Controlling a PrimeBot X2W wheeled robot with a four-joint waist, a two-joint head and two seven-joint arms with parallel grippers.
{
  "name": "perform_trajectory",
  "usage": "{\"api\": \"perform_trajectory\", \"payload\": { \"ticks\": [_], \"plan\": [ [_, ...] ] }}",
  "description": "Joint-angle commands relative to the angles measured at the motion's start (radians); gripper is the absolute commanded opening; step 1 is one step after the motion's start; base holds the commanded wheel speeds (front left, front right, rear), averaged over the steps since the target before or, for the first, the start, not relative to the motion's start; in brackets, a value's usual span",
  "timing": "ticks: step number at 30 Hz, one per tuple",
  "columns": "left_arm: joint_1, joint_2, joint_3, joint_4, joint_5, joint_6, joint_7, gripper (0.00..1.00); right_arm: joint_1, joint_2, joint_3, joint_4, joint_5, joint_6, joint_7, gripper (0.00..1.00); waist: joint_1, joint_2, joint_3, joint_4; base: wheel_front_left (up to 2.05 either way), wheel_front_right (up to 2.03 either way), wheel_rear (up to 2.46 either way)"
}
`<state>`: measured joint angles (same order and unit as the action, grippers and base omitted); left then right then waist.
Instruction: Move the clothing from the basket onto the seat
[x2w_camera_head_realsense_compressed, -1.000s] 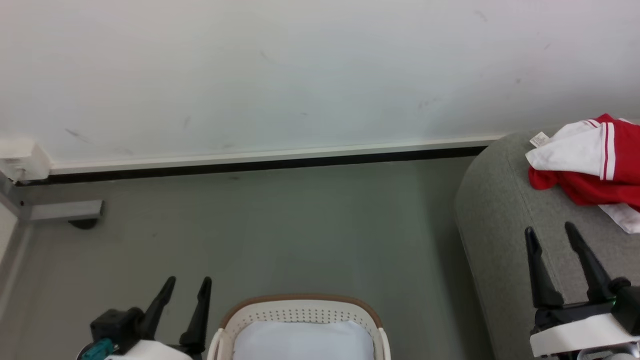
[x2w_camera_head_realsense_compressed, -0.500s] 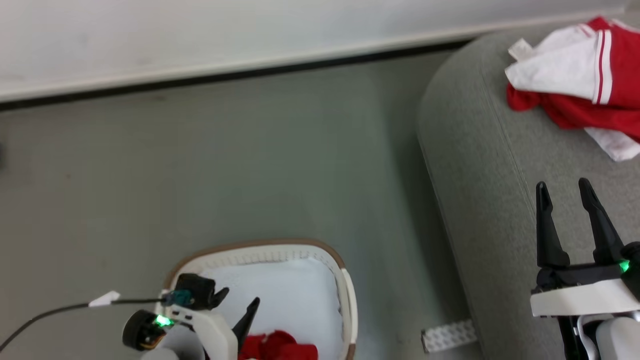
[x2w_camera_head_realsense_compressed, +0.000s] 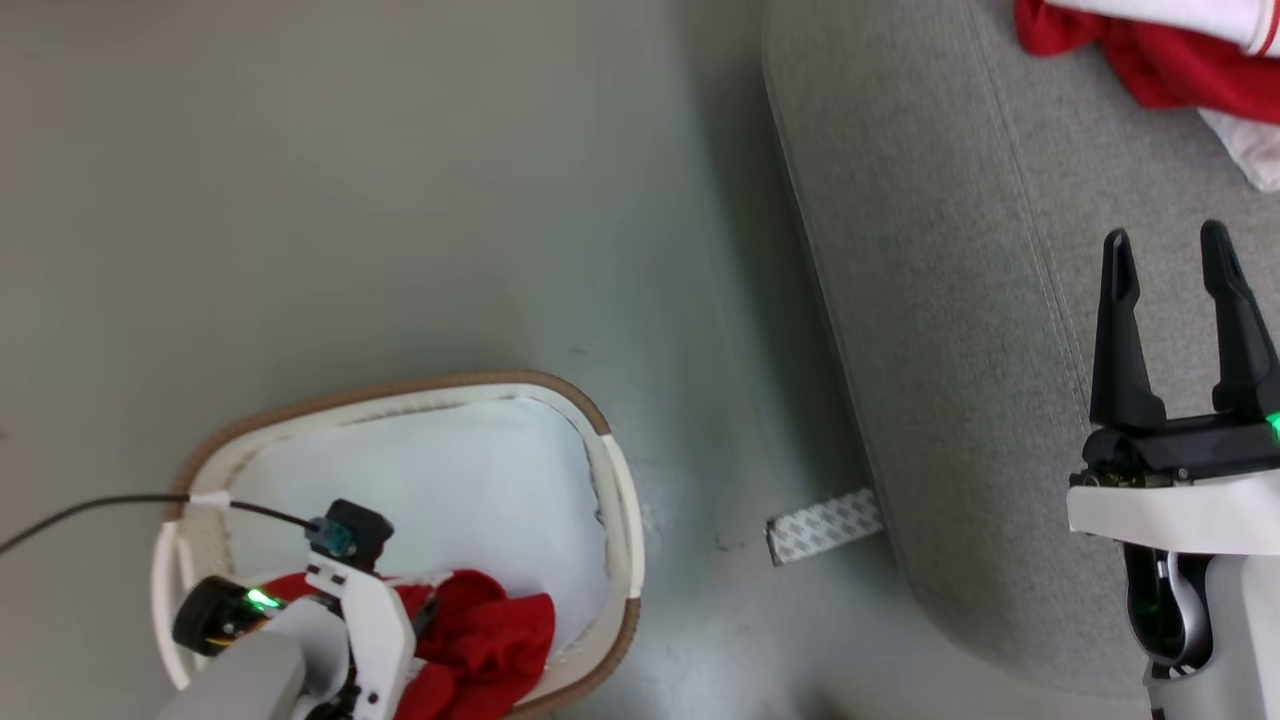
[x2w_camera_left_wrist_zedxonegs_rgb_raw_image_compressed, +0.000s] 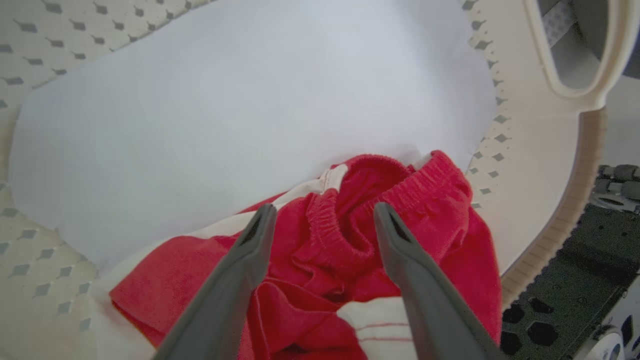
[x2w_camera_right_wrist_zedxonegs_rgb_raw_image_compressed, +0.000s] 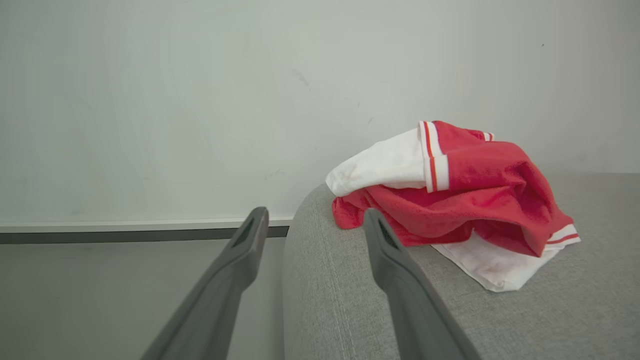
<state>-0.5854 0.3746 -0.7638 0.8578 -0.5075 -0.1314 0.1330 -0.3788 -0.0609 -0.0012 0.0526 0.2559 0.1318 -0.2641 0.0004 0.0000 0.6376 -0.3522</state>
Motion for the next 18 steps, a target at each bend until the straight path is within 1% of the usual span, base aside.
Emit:
{"api": "perform_trajectory", "payload": {
  "ticks": [1, 7, 12, 13, 14, 15, 18],
  "plan": [
    [-0.022, 0.019, -0.014, 0.024, -0.012, 0.002, 0.009, 1.00, -0.019, 0.007, 0.001, -0.013, 0.004, -0.002, 0.000, 1.00, -0.0004, 0.0000, 0.080, -0.055, 0.00, 0.00, 0.00],
    [-0.079, 0.044, -0.099, 0.105, -0.017, 0.002, 0.036, 1.00, -0.036, 0.012, 0.016, -0.028, 0.026, -0.002, 0.000, 1.00, -0.0004, 0.0000, 0.146, -0.095, 0.00, 0.00, 0.00],
    [-0.107, 0.027, -0.133, 0.172, -0.038, 0.002, 0.051, 0.99, -0.040, 0.012, 0.031, -0.023, 0.059, -0.002, 0.000, 1.00, -0.0004, 0.0000, 0.170, -0.116, 0.00, 0.00, 0.00],
    [-0.111, 0.024, -0.142, 0.181, -0.040, 0.001, 0.052, 0.65, -0.039, 0.012, 0.032, -0.022, 0.064, -0.002, 0.000, 1.00, -0.0004, 0.0000, 0.172, -0.118, 0.00, 0.00, 0.00],
    [-0.114, 0.022, -0.148, 0.188, -0.044, 0.001, 0.050, 0.28, -0.039, 0.012, 0.033, -0.021, 0.067, -0.002, 0.000, 1.00, -0.0004, 0.0000, 0.172, -0.120, 0.00, 0.00, 0.00],
    [-0.115, 0.019, -0.155, 0.192, -0.049, 0.001, 0.046, 0.00, -0.038, 0.012, 0.031, -0.019, 0.067, -0.002, 0.000, 1.00, -0.0004, 0.0000, 0.171, -0.119, 0.00, 0.00, 0.00],
    [-0.117, 0.011, -0.175, 0.195, -0.062, 0.001, 0.023, 0.00, -0.036, 0.011, 0.021, -0.010, 0.062, -0.002, 0.000, 1.00, -0.0004, 0.0000, 0.153, -0.112, 0.00, 0.00, 0.00]
  ]
}}
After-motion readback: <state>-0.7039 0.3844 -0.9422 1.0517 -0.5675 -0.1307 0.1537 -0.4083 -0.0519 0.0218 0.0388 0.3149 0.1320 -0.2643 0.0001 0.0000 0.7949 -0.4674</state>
